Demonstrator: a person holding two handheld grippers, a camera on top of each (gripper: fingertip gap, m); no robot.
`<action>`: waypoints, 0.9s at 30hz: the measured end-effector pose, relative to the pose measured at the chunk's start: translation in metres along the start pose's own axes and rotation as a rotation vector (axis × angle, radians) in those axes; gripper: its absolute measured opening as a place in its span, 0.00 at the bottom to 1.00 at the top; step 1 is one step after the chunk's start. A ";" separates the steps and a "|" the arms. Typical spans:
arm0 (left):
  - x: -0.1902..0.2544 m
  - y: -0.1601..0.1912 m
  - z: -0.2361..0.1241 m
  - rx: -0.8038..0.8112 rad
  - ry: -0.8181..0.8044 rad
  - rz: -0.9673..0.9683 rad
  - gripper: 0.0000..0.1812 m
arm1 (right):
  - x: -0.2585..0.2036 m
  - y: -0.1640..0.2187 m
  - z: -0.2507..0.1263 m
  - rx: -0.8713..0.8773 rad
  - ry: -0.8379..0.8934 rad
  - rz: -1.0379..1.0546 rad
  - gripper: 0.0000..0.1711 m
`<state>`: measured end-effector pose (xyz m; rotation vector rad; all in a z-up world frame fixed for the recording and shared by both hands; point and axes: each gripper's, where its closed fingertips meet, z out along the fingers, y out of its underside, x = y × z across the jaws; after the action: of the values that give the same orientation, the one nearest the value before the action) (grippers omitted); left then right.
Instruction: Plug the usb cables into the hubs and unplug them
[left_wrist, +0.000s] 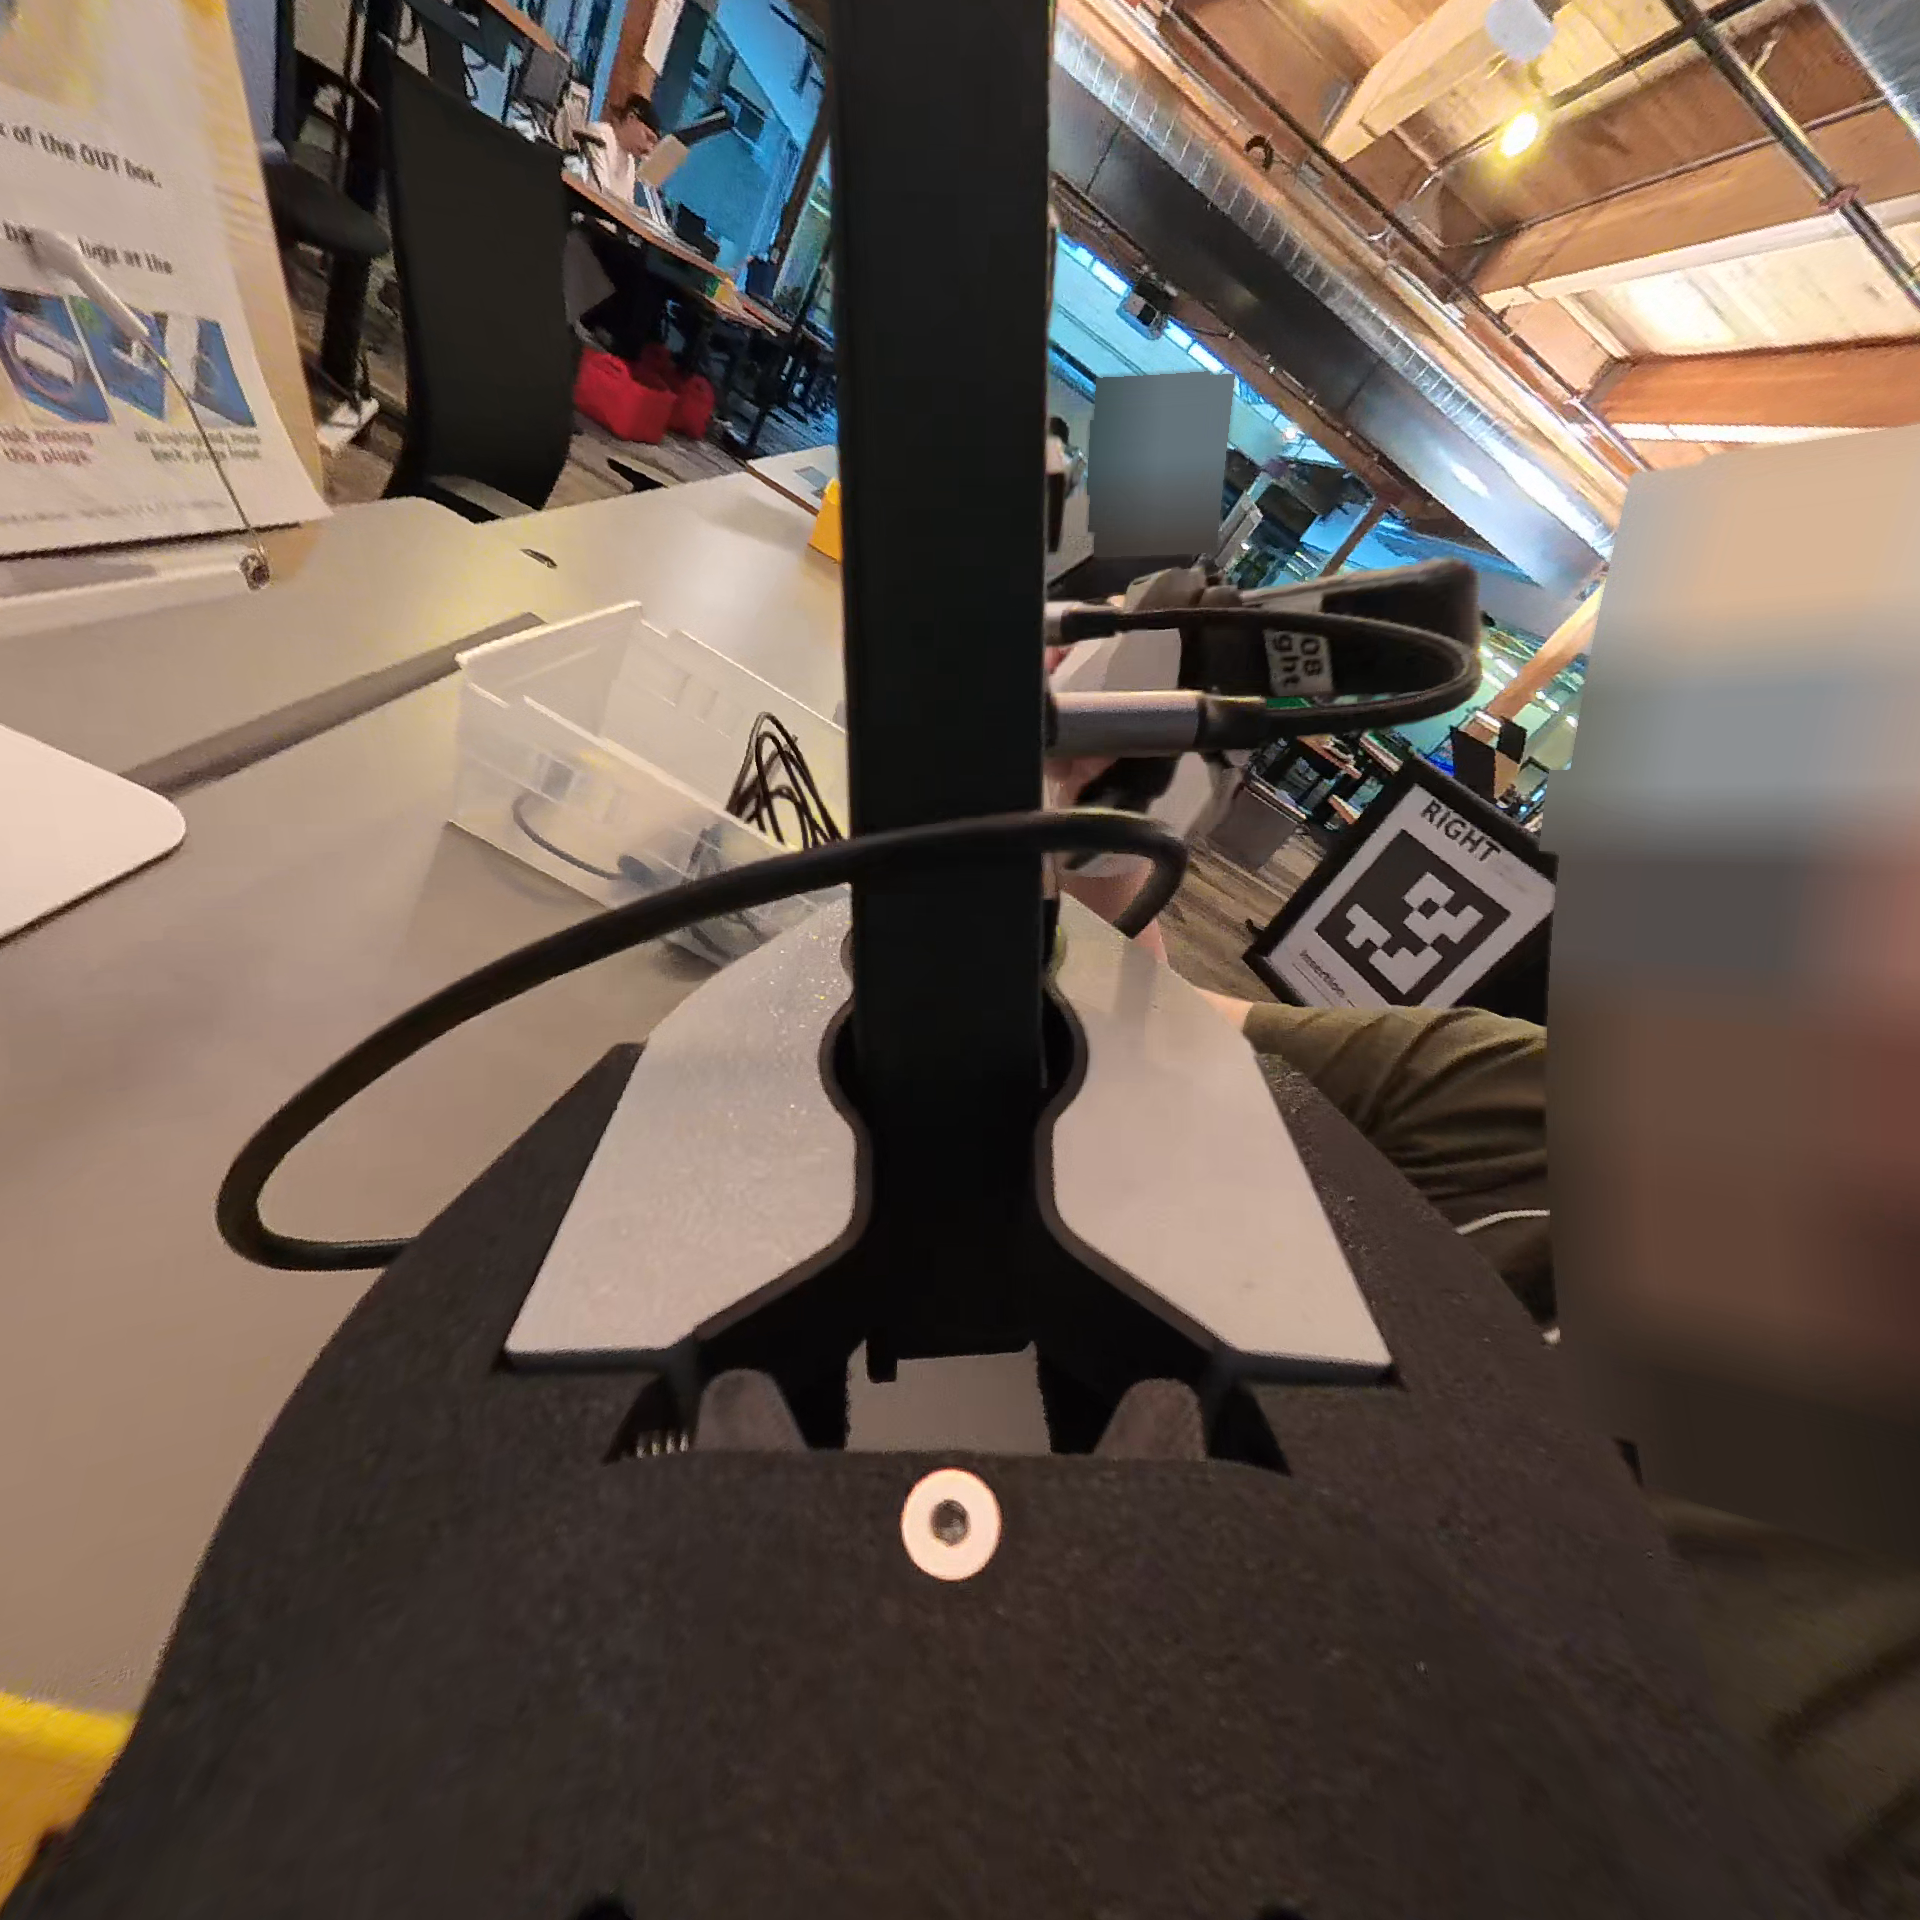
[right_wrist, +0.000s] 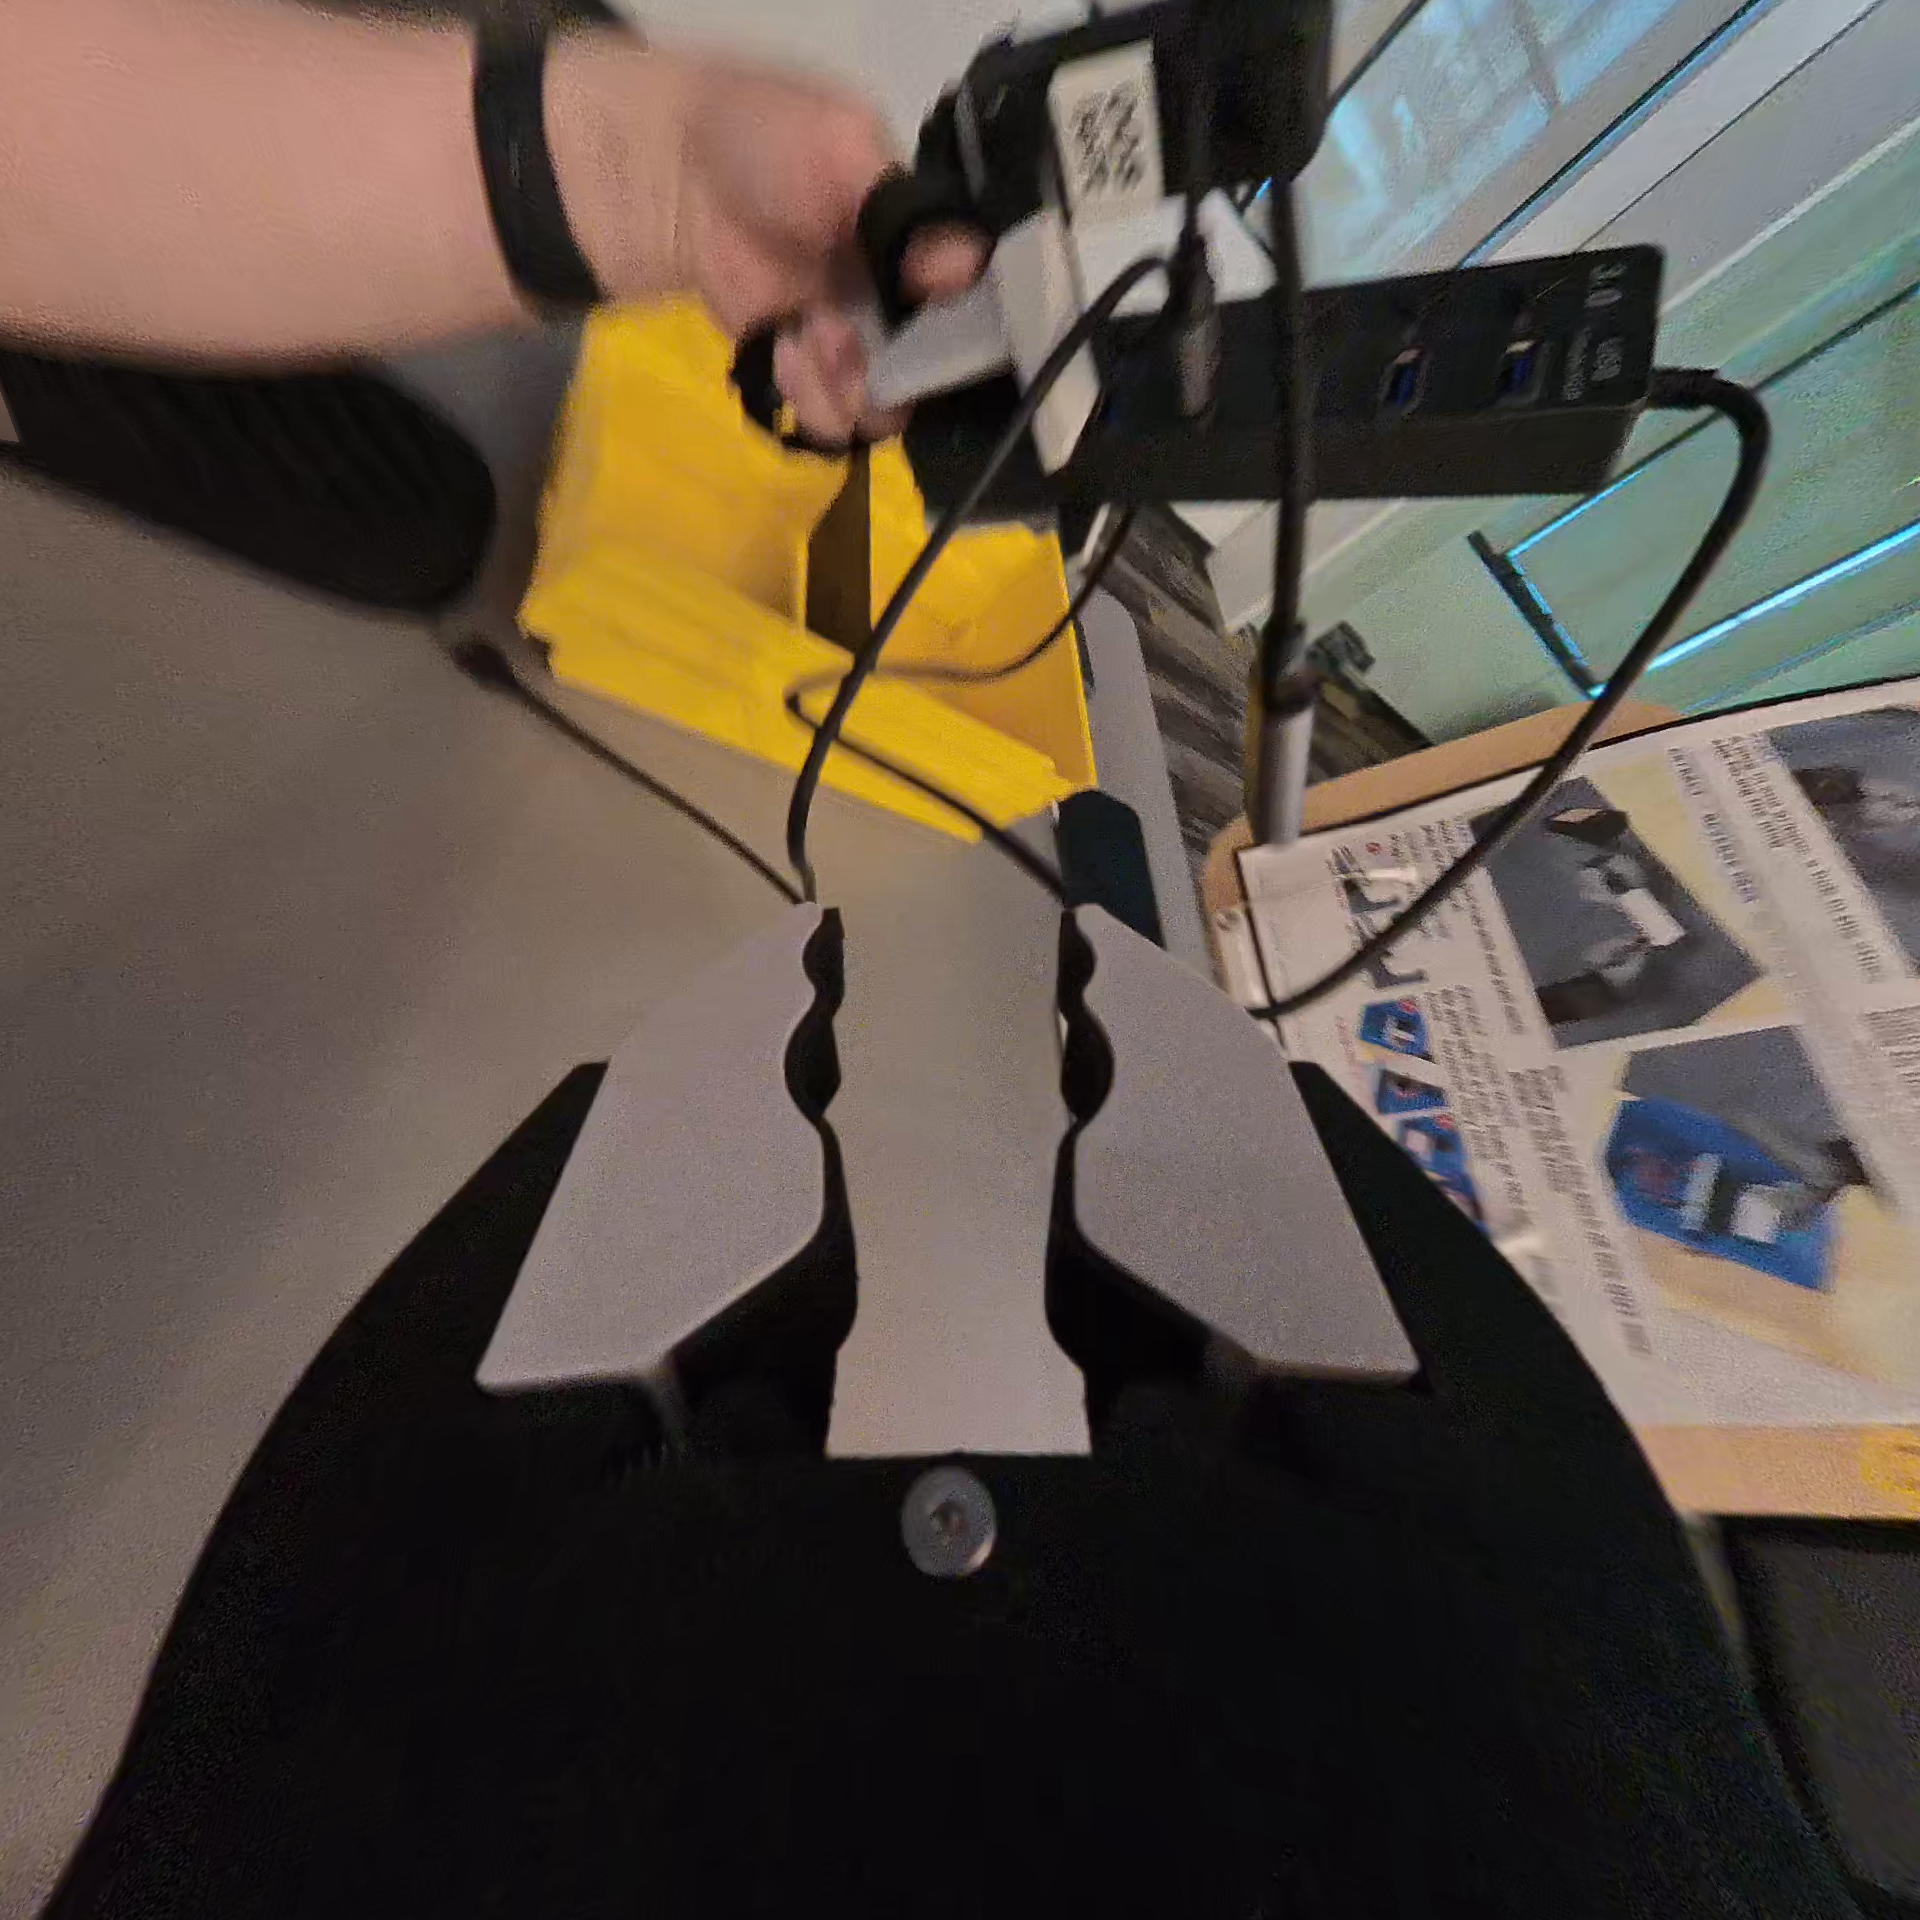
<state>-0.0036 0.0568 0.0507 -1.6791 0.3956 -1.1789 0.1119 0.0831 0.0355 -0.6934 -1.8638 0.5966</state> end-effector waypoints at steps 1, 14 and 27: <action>0.000 -0.002 0.006 0.018 -0.004 0.006 0.15 | 0.003 -0.008 0.000 0.047 -0.004 0.072 0.24; -0.022 -0.008 0.050 0.174 -0.309 0.243 0.14 | 0.005 -0.053 0.002 0.221 -0.046 0.376 0.21; -0.037 0.016 0.078 0.060 -0.562 0.485 0.14 | 0.064 -0.033 -0.022 0.341 0.194 0.821 0.33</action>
<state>0.0495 0.1181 0.0164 -1.6546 0.3746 -0.3398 0.1056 0.1068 0.1069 -1.2319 -1.2023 1.2803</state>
